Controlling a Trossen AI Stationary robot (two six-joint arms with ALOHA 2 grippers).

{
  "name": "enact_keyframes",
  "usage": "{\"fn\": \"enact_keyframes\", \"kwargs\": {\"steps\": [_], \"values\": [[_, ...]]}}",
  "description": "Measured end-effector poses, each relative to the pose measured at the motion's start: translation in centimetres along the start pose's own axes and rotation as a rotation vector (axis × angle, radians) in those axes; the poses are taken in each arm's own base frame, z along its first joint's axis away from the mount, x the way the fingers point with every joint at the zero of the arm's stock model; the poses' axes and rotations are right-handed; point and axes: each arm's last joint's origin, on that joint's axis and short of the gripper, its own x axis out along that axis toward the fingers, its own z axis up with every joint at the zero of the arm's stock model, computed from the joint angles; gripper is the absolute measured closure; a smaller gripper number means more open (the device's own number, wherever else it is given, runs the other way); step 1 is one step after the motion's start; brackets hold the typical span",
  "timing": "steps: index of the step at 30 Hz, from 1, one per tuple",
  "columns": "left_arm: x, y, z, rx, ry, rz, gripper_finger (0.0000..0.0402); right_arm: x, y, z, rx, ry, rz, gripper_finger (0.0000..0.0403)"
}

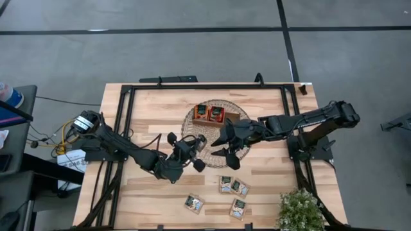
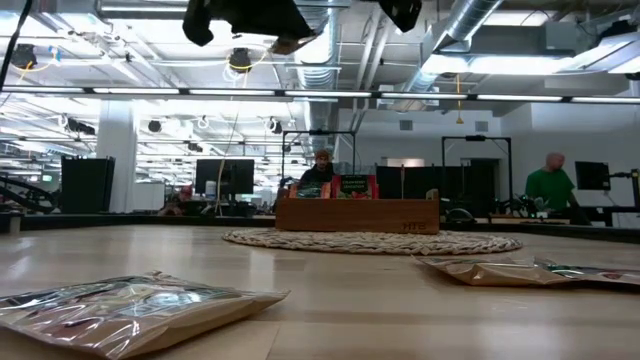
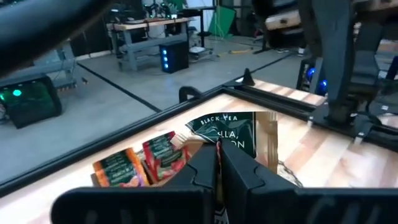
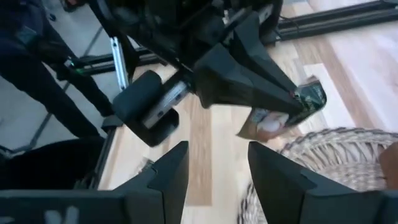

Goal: Pick & Place Tea
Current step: Put the brown tea bag into the right section of the wooden organizer

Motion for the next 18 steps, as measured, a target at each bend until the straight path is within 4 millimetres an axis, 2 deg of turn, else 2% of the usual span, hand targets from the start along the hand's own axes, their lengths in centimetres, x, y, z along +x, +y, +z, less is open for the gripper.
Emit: {"fn": "enact_keyframes", "kwargs": {"steps": [10,18], "values": [[0.0,-0.5,0.7,-0.018,-0.004,-0.120,0.0400,0.0,-1.1,0.0,-0.010,0.019,-0.058,0.0232],[0.0,-0.6,1.0,-0.021,-0.017,-0.136,0.0400,1.0,-1.9,0.1,0.001,0.000,-0.076,0.0227]]}}
